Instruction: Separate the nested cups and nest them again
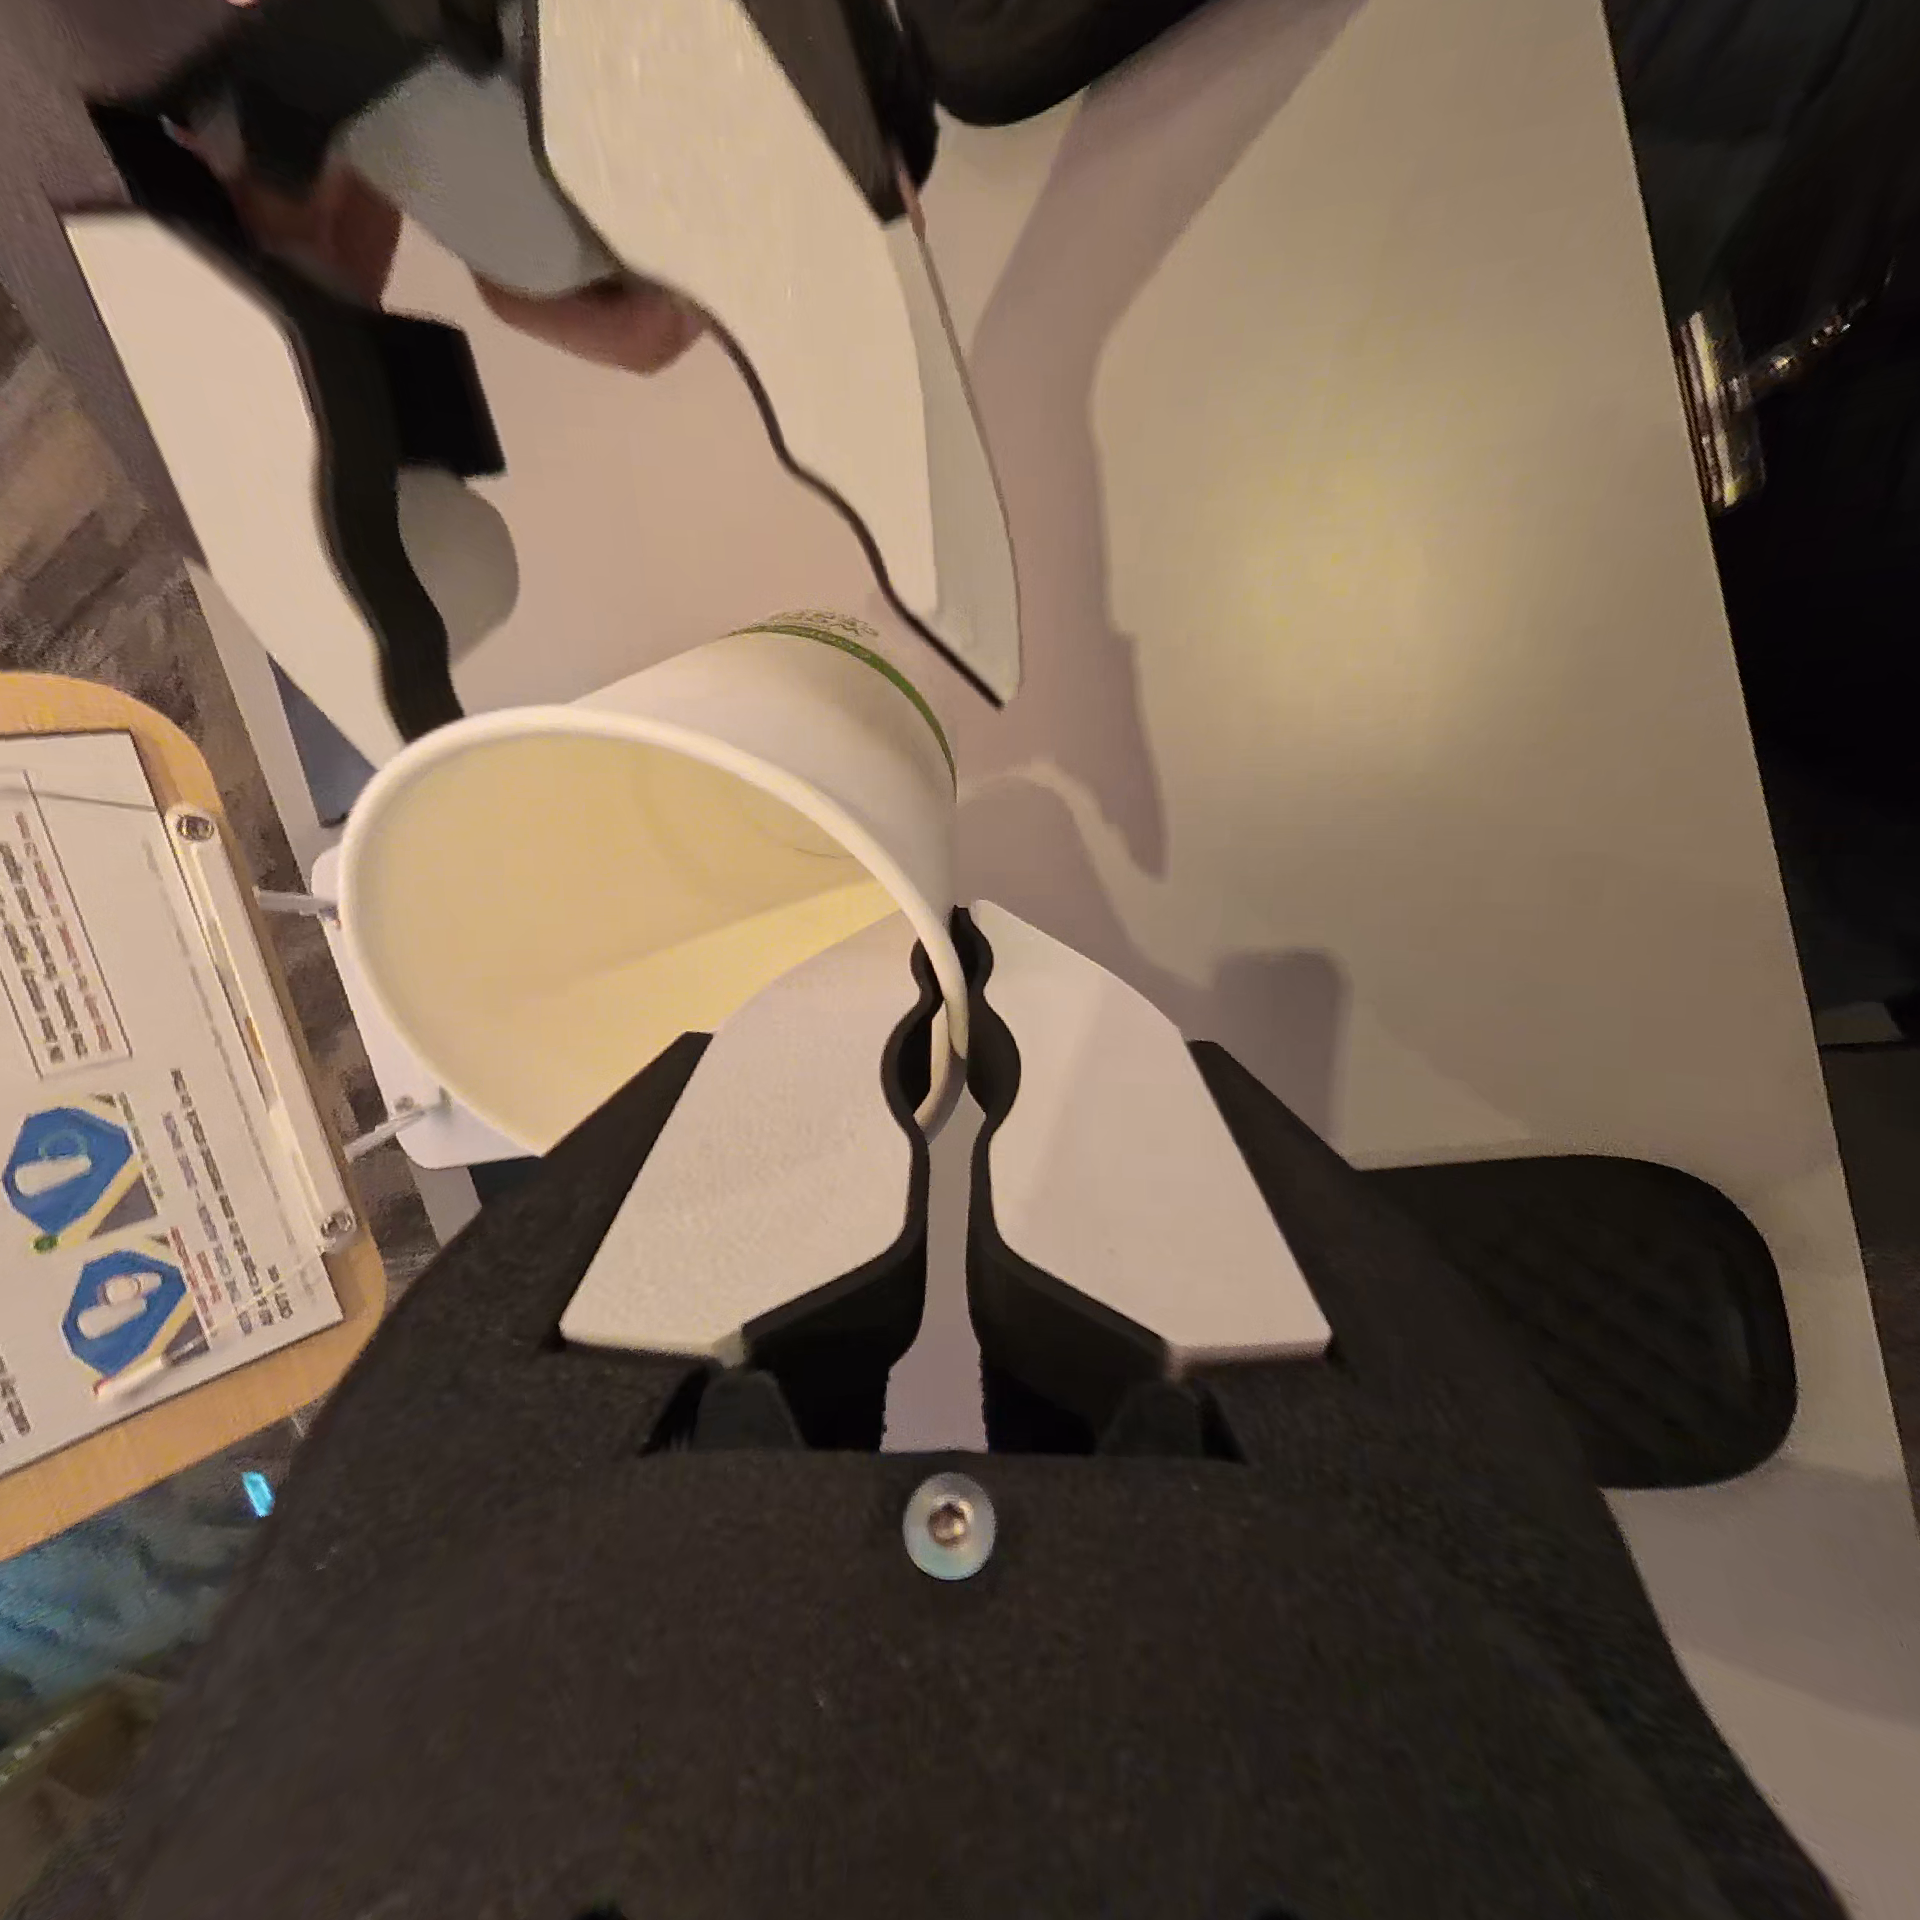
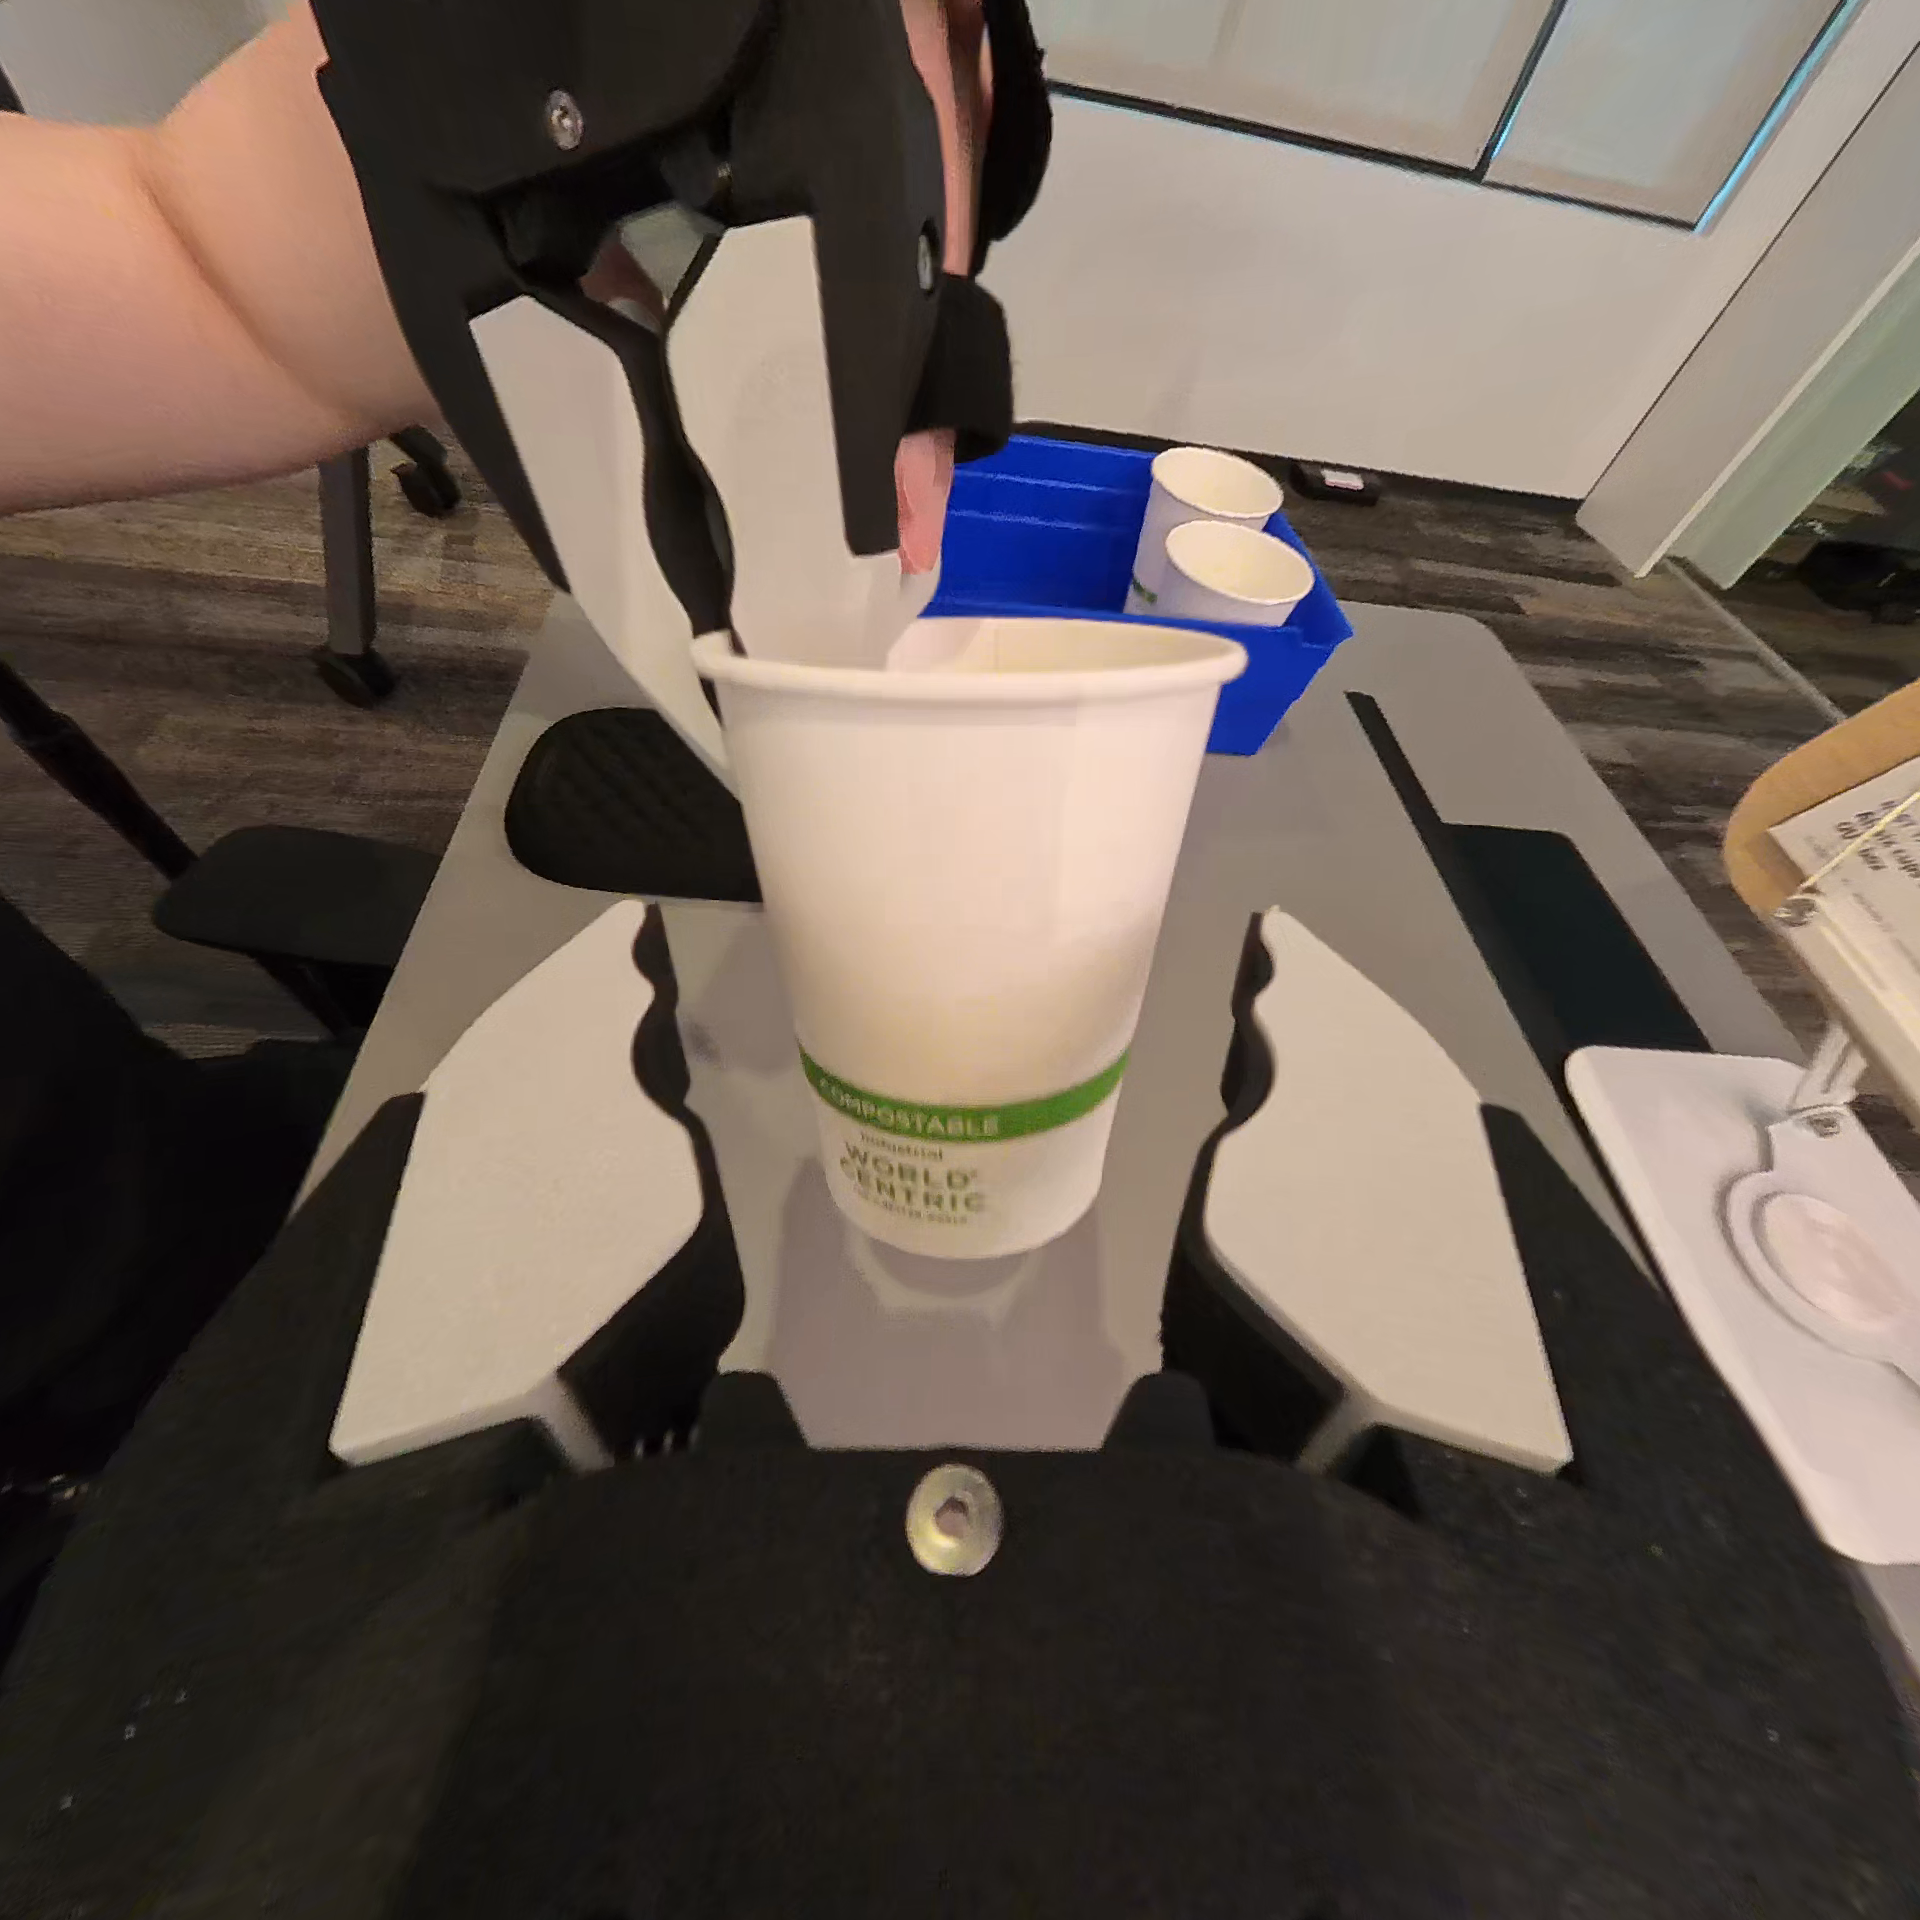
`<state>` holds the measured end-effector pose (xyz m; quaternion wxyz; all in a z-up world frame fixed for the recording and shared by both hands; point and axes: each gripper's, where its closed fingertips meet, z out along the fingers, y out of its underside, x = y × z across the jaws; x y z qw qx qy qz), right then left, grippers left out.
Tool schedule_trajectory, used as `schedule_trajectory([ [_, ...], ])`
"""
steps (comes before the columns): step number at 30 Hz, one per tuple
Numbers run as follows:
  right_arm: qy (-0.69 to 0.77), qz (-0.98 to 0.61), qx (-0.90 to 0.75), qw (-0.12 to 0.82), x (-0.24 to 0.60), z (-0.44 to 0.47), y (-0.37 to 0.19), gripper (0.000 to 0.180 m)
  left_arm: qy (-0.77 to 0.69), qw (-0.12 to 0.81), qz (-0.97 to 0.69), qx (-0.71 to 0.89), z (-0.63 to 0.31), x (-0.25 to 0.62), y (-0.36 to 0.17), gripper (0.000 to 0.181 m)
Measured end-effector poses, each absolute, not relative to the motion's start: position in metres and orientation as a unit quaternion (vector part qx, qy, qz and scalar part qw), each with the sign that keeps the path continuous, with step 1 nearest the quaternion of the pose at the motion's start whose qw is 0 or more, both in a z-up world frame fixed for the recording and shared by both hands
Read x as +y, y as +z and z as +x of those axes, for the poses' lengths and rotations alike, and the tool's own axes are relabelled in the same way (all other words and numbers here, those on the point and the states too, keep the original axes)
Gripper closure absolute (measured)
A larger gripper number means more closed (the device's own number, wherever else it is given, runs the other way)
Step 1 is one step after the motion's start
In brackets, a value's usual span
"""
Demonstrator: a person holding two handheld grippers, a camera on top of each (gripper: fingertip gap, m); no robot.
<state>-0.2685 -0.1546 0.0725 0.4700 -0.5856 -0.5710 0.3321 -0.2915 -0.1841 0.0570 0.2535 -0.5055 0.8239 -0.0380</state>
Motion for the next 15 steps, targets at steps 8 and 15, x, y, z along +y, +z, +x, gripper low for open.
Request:
schedule_trajectory([
  [8, 0.384, -0.587, -0.568, 0.429, -0.16, -0.277, 0.062, 0.093, -0.046, 0.25, -0.485, 0.837, -0.28, -0.193, 0.052, 0.181],
  [15, 0.406, -0.592, -0.584, 0.379, -0.169, -0.281, 0.048, 0.091, -0.039, 0.232, -0.474, 0.849, -0.283, -0.199, 0.043, 0.181],
])
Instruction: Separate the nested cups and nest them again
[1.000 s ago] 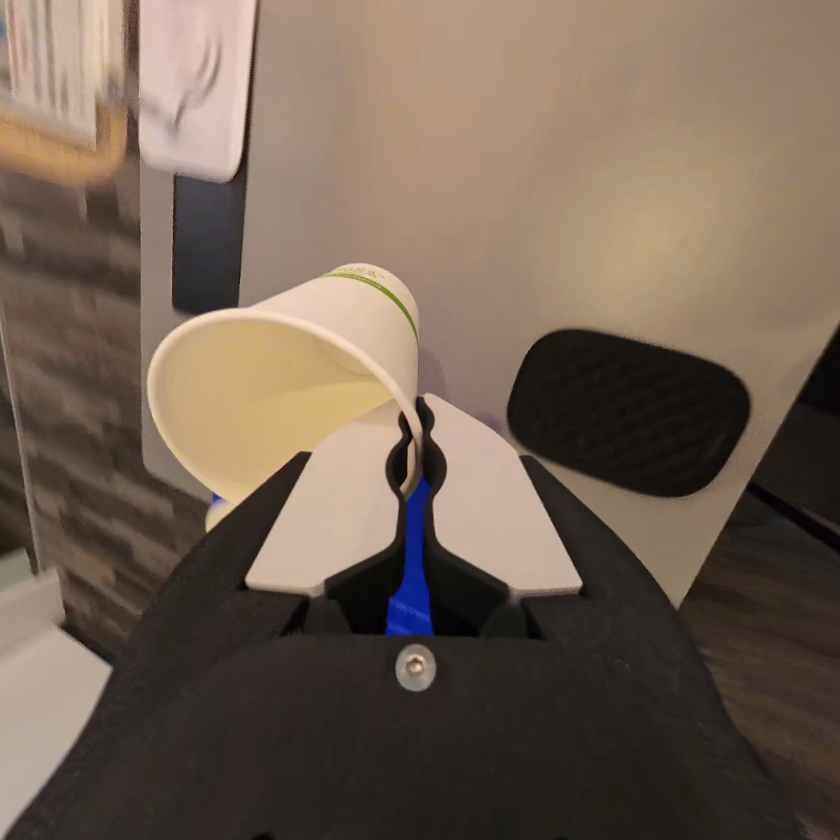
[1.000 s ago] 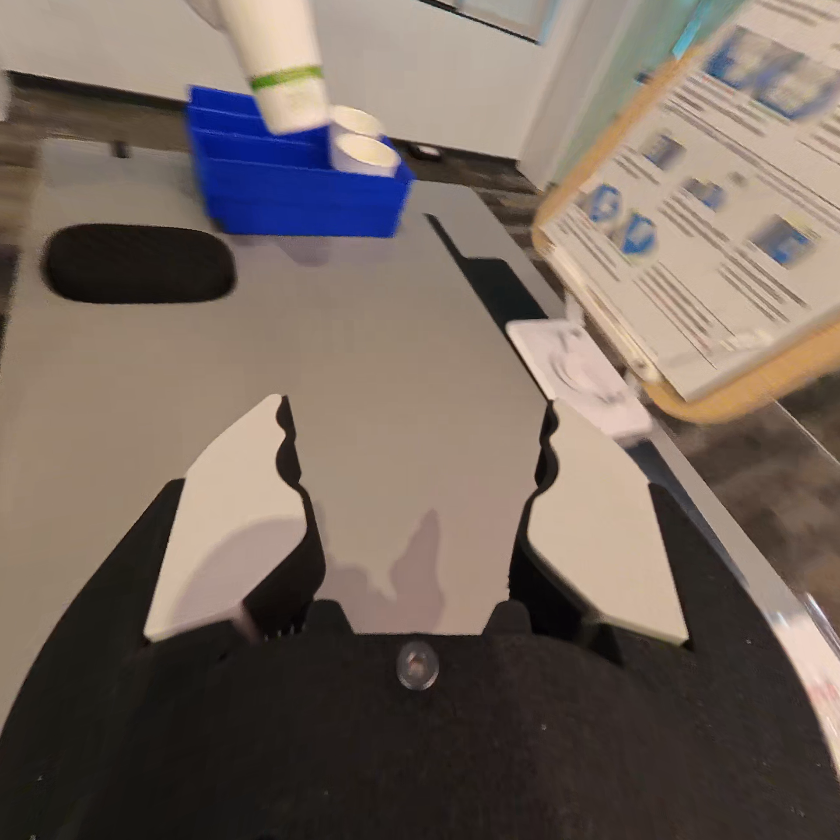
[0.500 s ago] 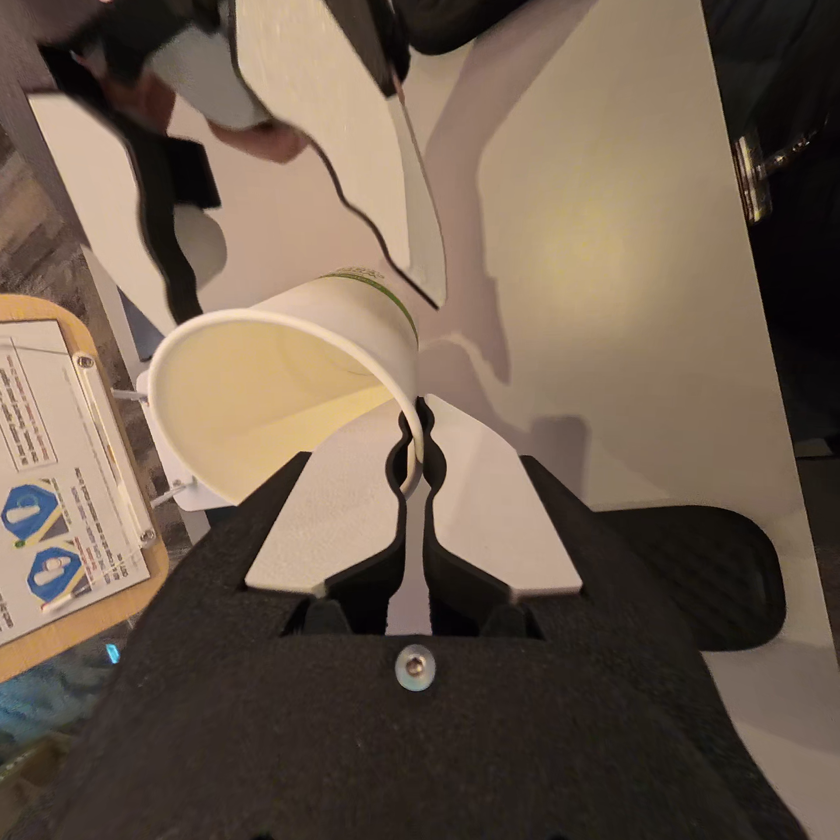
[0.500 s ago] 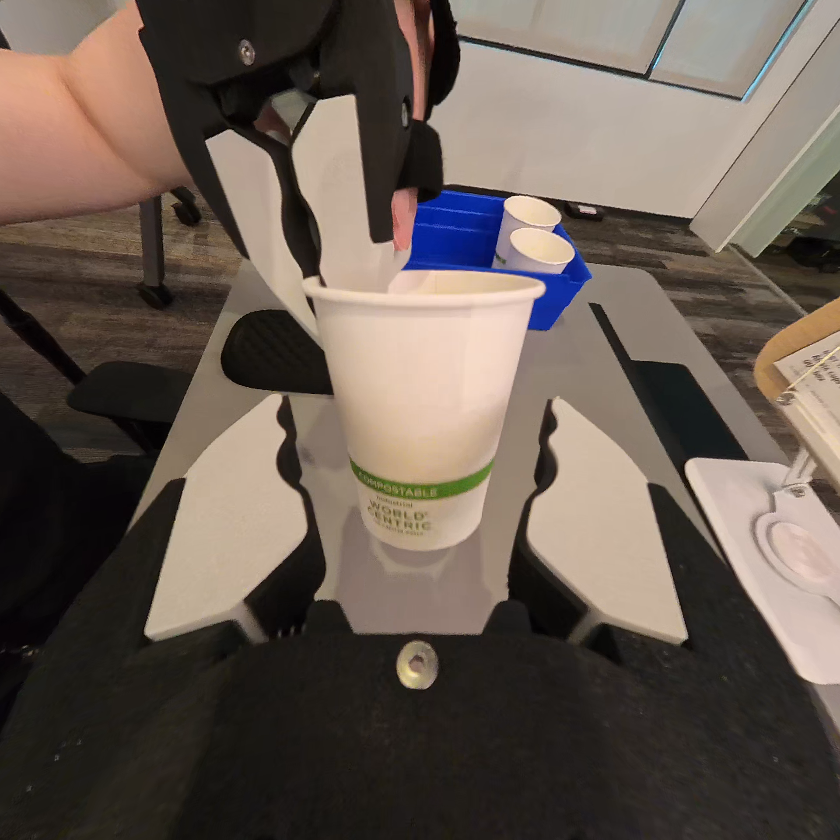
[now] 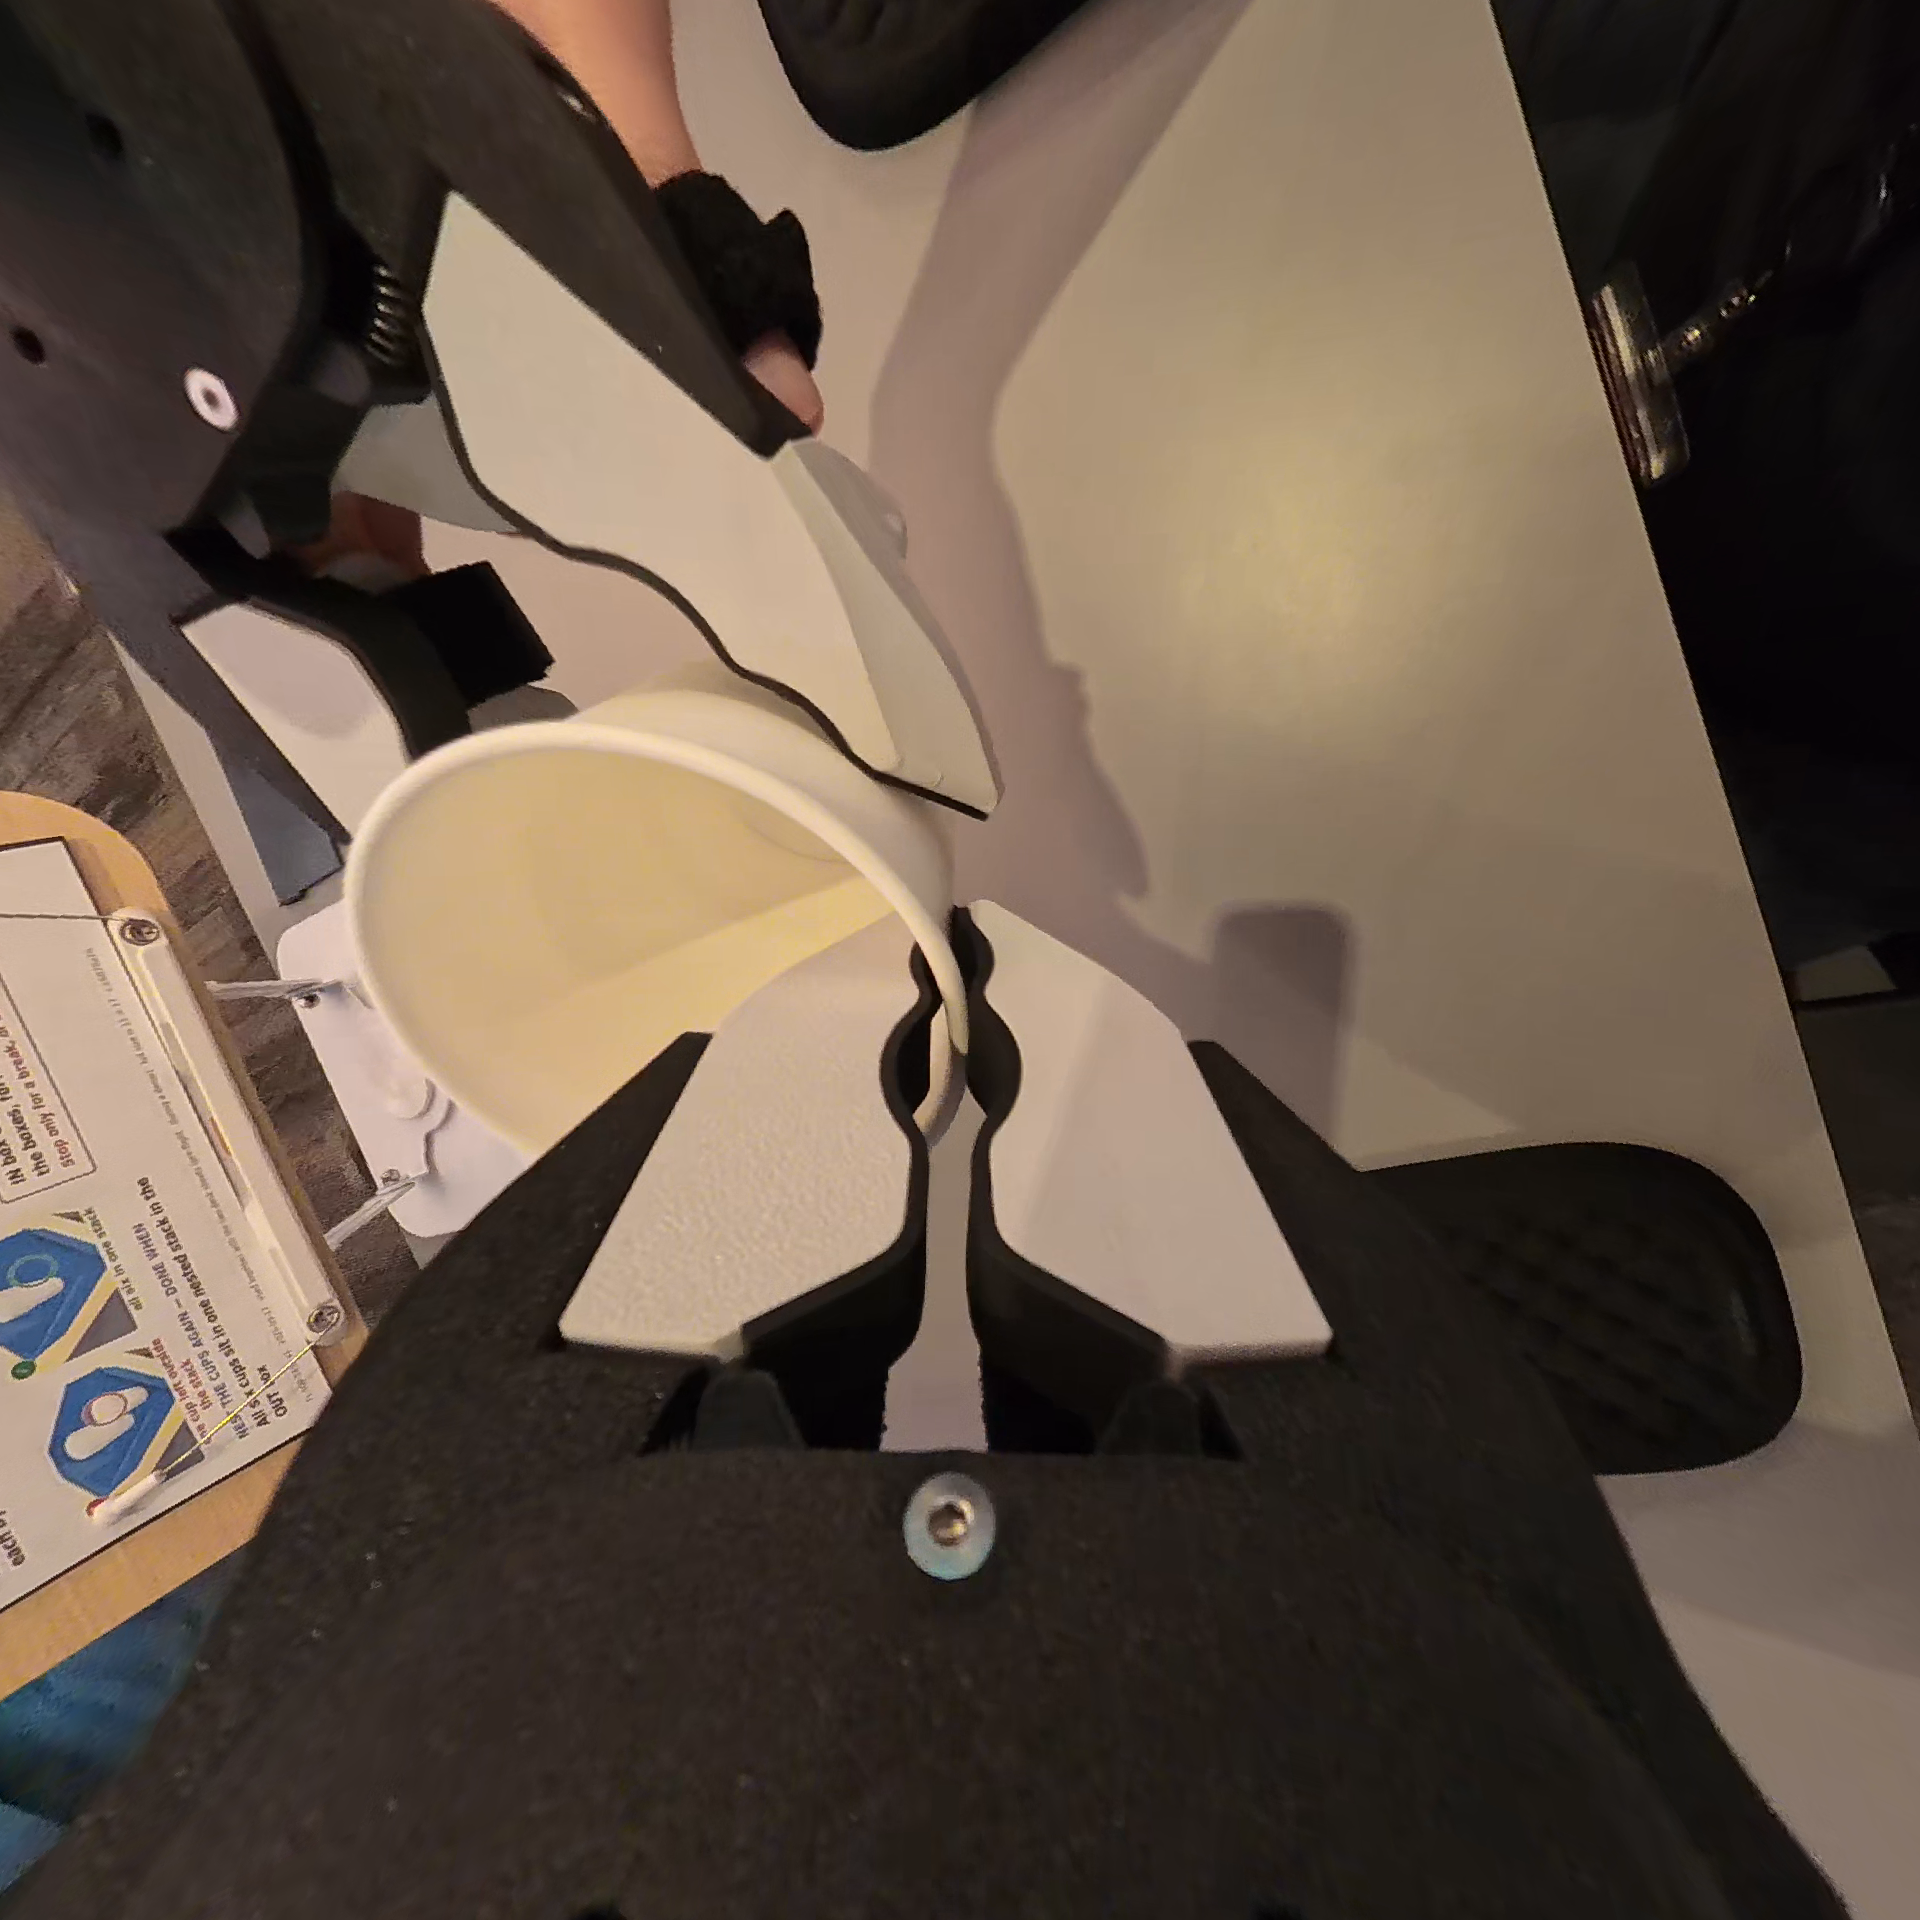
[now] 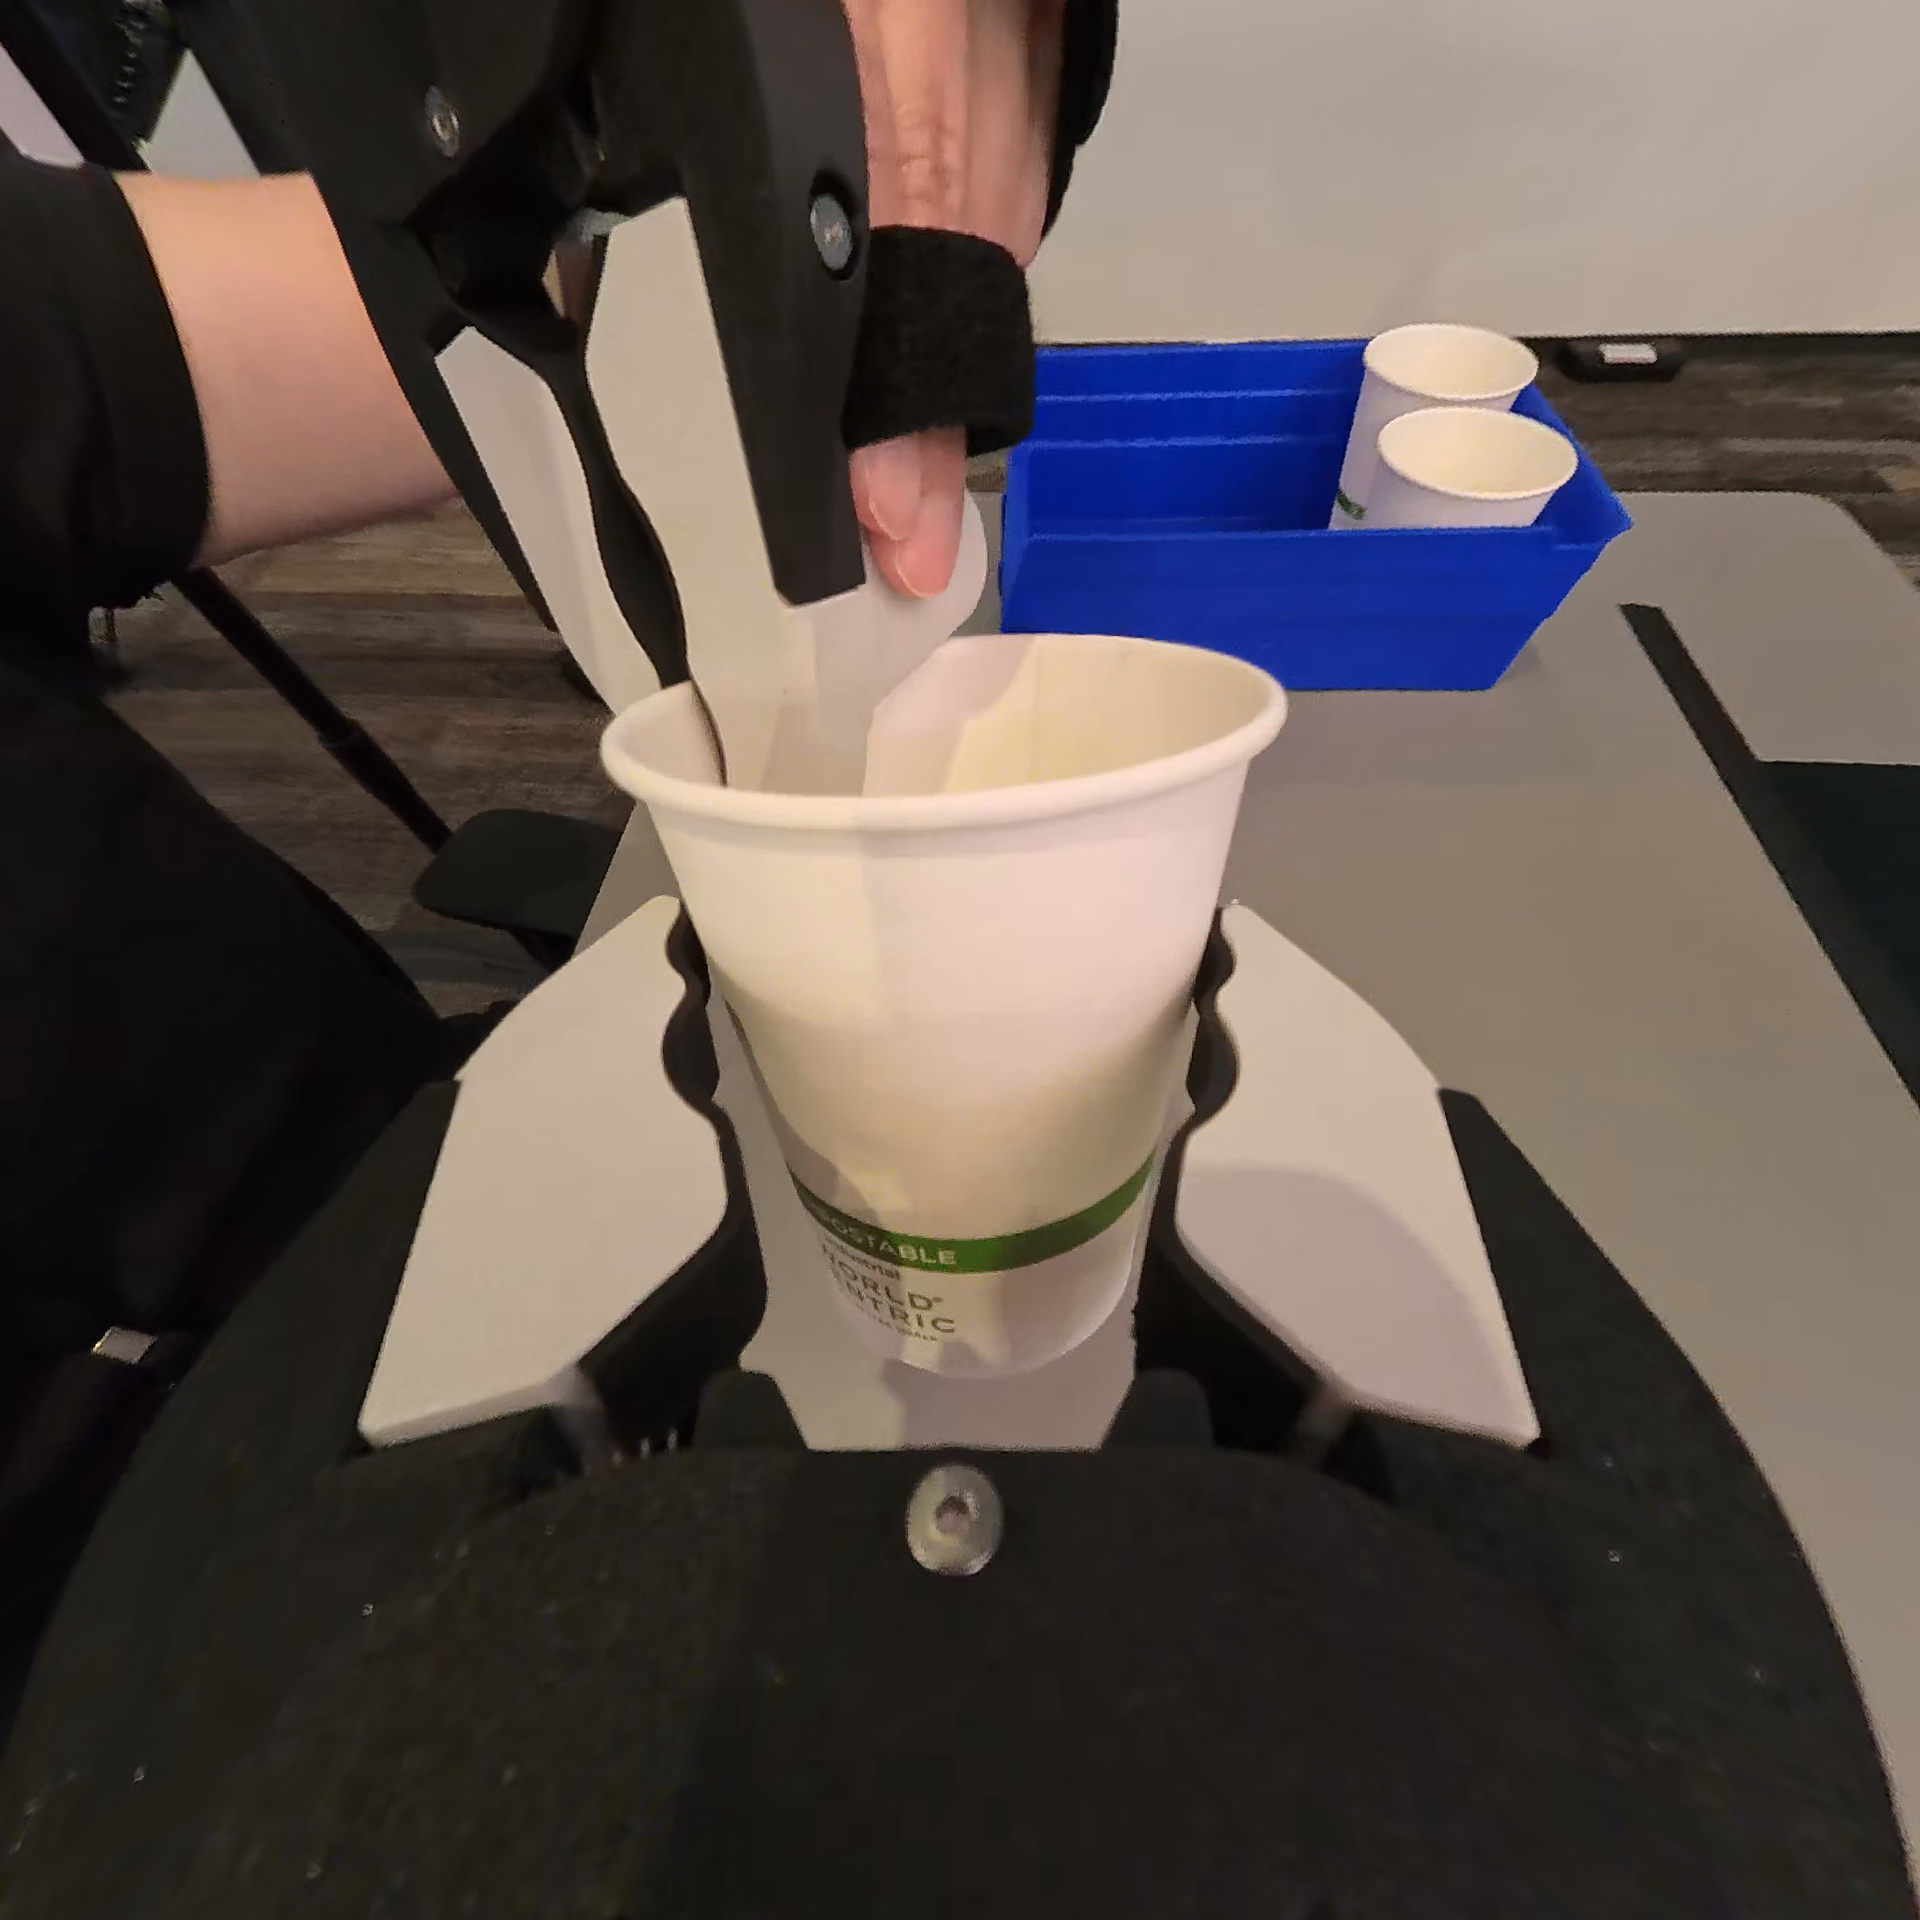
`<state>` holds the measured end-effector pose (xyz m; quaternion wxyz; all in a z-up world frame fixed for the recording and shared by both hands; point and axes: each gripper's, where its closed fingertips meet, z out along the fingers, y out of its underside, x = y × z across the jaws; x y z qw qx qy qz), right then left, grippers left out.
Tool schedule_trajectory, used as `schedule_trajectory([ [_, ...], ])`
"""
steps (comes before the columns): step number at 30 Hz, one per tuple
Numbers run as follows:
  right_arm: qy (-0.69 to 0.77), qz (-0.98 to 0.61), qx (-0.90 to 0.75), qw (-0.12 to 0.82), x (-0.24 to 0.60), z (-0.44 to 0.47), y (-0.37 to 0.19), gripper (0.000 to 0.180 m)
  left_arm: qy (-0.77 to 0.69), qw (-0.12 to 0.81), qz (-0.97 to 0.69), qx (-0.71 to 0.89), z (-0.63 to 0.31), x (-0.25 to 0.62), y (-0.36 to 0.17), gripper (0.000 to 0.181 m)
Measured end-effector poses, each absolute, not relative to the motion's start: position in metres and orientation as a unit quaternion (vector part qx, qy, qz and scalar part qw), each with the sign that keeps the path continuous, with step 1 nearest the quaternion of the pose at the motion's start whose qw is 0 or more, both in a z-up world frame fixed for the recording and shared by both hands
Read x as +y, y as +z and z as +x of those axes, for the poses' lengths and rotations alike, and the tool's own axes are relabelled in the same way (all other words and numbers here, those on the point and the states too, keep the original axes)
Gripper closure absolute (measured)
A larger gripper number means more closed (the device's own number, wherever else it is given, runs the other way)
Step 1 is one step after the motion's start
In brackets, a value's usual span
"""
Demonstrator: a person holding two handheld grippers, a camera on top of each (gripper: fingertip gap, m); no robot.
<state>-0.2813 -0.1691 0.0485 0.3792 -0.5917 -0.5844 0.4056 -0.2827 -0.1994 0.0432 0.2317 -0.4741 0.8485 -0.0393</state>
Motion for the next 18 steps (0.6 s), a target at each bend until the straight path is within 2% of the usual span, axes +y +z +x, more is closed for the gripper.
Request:
schedule_trajectory([
  [13, 0.438, -0.581, -0.607, 0.321, -0.186, -0.283, 0.034, 0.091, -0.044, 0.207, -0.458, 0.863, -0.281, -0.213, 0.034, 0.178],
  [18, 0.437, -0.581, -0.602, 0.331, -0.184, -0.282, 0.033, 0.092, -0.065, 0.242, -0.495, 0.832, -0.272, -0.207, 0.043, 0.144],
])
